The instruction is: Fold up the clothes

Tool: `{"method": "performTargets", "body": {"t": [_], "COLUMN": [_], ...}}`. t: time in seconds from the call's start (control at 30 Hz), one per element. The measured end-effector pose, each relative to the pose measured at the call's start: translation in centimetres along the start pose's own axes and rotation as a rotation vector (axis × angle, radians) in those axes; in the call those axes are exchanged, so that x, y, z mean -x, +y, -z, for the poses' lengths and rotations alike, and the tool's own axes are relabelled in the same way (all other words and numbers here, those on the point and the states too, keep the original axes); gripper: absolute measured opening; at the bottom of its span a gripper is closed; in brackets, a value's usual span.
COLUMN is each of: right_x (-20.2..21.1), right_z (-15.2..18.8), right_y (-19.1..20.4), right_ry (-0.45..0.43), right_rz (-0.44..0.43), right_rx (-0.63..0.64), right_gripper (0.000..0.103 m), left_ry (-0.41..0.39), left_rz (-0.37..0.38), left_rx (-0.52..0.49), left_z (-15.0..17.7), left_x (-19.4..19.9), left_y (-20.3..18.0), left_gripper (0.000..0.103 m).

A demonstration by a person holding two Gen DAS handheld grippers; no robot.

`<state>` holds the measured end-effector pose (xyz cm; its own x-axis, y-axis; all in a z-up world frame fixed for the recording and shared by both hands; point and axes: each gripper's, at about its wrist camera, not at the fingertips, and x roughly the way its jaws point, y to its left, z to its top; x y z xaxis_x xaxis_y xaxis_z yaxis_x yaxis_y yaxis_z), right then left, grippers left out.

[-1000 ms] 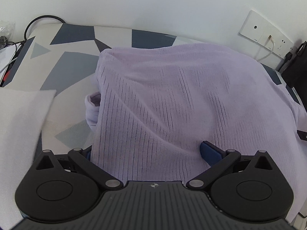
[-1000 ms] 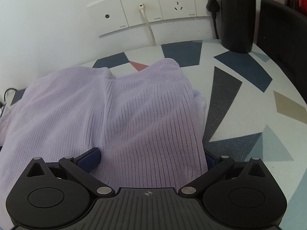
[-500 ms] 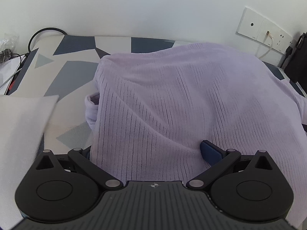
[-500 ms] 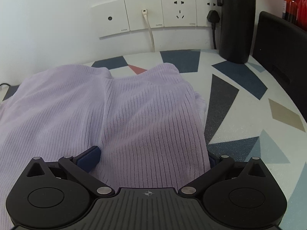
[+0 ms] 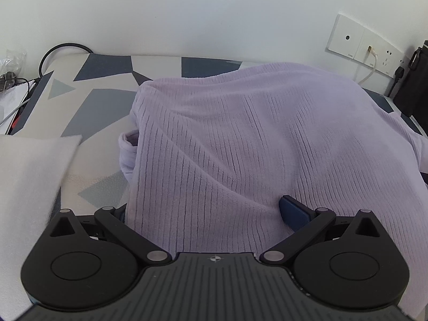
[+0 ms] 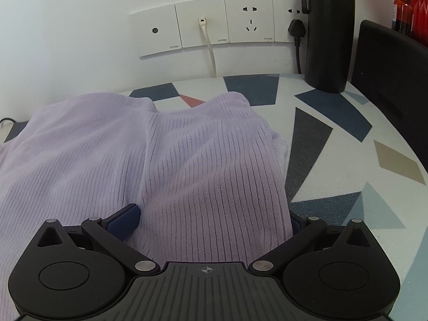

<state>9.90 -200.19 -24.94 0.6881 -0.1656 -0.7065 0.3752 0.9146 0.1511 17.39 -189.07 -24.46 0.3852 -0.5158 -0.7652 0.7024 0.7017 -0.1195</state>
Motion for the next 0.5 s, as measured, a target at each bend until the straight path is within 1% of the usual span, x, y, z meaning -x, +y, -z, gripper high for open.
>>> {"method": "performTargets", "body": {"t": [0.1, 0.17, 0.3, 0.37, 0.43, 0.5], "right_x": [0.0, 0.1, 0.5, 1.3, 2.0, 1.7], "right_z": [0.1, 0.1, -0.7, -0.9, -0.8, -0.5], "right_y": [0.0, -0.1, -1.1, -2.3, -3.8, -5.2], "right_ry": [-0.006, -0.007, 0.035, 0.022, 0.003, 0.029], "right_rz": [0.001, -0.001, -0.049, -0.073, -0.051, -0.053], "right_rx": [-0.001, -0.001, -0.039, -0.078, -0.123, -0.167], "right_gripper": [0.102, 0.102, 0.102, 0.102, 0.102, 0.102], "left_ry": [0.016, 0.05, 0.101, 0.098, 0.093, 0.09], "left_rz": [0.008, 0.042, 0.051, 0.076, 0.093, 0.084], "left_rx": [0.004, 0.022, 0.117, 0.119, 0.115, 0.109], "left_z": [-0.3, -0.9, -1.1, -0.6, -0.4, -0.5], "left_x": [0.0, 0.0, 1.1, 1.4, 1.6, 1.3], "left_y": [0.1, 0.8, 3.3, 4.0, 4.4, 4.2], "left_gripper": [0.103, 0.103, 0.103, 0.103, 0.103, 0.103]}}
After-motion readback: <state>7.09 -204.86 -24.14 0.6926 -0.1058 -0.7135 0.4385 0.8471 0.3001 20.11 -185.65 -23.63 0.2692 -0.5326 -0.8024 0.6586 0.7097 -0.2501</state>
